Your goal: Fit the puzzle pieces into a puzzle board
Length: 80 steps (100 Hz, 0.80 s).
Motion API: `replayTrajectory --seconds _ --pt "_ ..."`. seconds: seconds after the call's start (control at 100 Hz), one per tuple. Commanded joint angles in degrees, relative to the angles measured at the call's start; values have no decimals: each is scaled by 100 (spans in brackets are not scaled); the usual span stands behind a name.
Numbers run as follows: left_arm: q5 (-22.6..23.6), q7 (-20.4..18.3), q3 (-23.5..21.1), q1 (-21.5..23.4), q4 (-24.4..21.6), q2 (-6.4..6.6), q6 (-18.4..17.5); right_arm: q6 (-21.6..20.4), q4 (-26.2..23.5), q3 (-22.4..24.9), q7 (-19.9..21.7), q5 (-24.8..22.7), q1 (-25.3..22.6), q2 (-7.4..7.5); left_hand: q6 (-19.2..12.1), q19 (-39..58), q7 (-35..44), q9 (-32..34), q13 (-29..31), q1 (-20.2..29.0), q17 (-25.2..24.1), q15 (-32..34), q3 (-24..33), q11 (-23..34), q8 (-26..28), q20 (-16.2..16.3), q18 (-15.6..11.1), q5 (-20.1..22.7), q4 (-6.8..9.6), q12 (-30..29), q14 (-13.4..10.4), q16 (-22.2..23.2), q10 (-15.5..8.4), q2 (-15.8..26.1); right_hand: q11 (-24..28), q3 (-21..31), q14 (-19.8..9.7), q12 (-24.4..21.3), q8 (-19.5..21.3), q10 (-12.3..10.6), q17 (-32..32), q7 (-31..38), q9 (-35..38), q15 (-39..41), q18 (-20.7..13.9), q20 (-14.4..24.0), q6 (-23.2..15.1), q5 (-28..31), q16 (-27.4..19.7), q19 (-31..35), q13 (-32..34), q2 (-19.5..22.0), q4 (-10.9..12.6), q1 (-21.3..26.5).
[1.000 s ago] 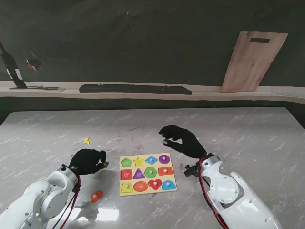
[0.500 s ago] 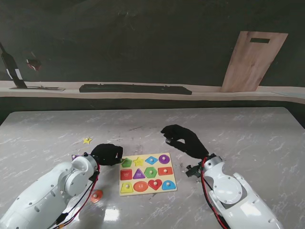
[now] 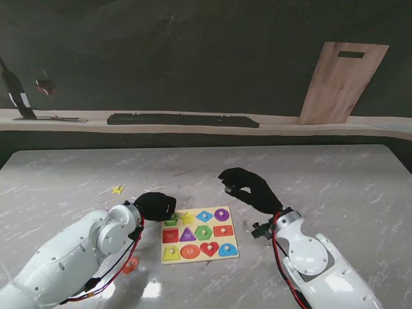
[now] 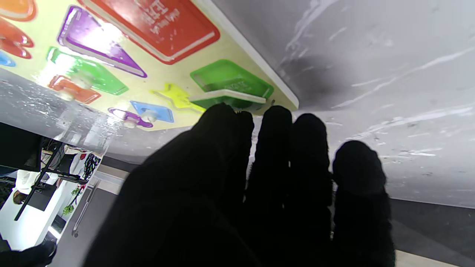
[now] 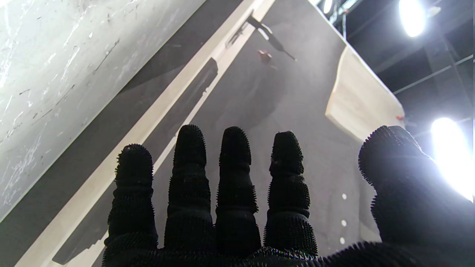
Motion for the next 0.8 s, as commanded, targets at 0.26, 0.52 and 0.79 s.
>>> replayTrajectory --seconds 0.26,0.52,0.79 --pt "79 29 111 -26 112 3 -56 0 0 -33 -1 -2 -16 -16 -116 123 293 -63 -114 54 -31 173 267 94 107 112 -84 15 -150 75 71 100 215 10 -8 -103 5 27 68 -32 -32 -113 127 74 51 63 -193 175 70 103 99 144 130 78" --pt "107 72 237 -123 238 1 -85 7 -1 -30 -28 -20 -17 -21 -173 80 316 -100 -174 46 -77 144 257 72 118 108 -105 -29 -162 100 54 91 175 28 -6 -108 15 27 66 -24 -34 -116 128 74 50 61 -188 171 70 103 99 144 130 79" --pt "355 132 290 -175 265 46 -190 3 -1 -27 -17 -20 -18 -18 -193 50 357 -138 -211 45 -113 152 257 83 169 113 -125 -89 -154 186 25 99 157 56 -8 -107 3 26 65 -29 -38 -116 122 73 47 59 -186 167 68 104 97 147 131 78"
